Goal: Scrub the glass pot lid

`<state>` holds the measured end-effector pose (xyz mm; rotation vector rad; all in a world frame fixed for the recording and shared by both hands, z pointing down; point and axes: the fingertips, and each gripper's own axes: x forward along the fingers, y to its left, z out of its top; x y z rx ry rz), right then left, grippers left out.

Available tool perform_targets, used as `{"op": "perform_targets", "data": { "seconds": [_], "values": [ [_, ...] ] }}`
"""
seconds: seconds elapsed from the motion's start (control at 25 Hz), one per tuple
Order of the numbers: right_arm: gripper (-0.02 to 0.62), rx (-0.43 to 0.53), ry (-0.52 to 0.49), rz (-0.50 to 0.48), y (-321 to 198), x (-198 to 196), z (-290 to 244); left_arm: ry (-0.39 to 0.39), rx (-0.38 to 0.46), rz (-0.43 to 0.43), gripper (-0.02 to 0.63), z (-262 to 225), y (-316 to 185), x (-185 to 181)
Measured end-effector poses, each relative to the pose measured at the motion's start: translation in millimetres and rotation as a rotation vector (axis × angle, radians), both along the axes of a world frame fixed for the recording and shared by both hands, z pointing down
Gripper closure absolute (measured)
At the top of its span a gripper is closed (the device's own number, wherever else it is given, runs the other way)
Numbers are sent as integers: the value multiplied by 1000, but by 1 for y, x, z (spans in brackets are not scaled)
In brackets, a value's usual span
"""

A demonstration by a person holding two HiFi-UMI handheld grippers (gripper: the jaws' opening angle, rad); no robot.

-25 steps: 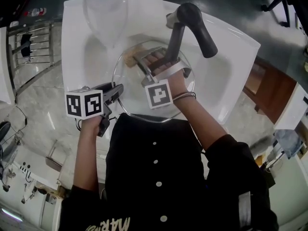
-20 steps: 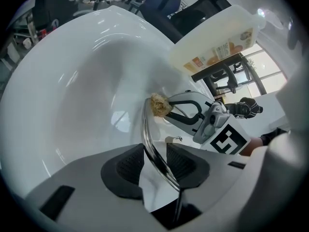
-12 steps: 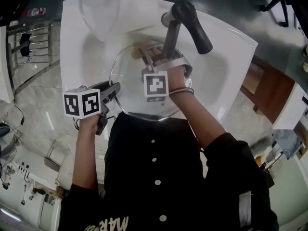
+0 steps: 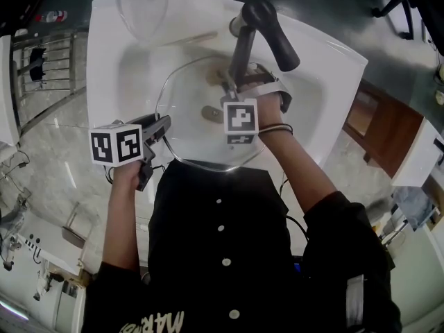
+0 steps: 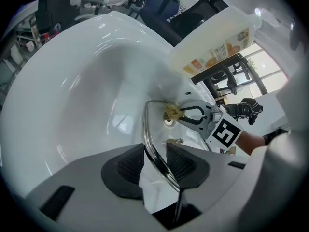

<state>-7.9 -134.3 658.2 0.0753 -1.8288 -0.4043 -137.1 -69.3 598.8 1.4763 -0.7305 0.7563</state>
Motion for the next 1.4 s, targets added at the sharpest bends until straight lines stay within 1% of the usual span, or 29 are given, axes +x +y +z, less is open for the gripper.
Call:
{"op": "perform_targets", "data": {
  "seconds": [0.16, 0.36, 0.56, 0.76, 0.88, 1.0, 1.08, 1.2, 1.4],
  "values": [
    [469, -30, 40, -39, 12, 26, -2, 5, 5, -4, 443, -1, 0, 1],
    [469, -95, 99, -88, 27, 51, -5, -10, 7, 5, 445, -3, -1, 1],
    [469, -133, 133, -149, 41, 61, -11, -19, 7, 17, 445, -3, -2, 2],
    [469, -146, 141, -171, 50, 67, -16, -19, 10, 20, 446, -4, -2, 3],
    [469, -149, 130, -166, 51, 68, -15, -12, 13, 19, 446, -6, -4, 3],
    [469, -112, 104, -149, 44, 62, -22, -13, 14, 20, 446, -5, -4, 3],
    [469, -74, 53, -127, 37, 50, -35, -14, 15, 20, 446, -5, -4, 3],
    [468, -42, -34, -117, 33, 20, -50, -12, 16, 16, 446, -4, -3, 2],
    [468, 29, -173, -131, 23, -41, -56, -8, 17, 14, 446, -3, -3, 2]
  ]
}}
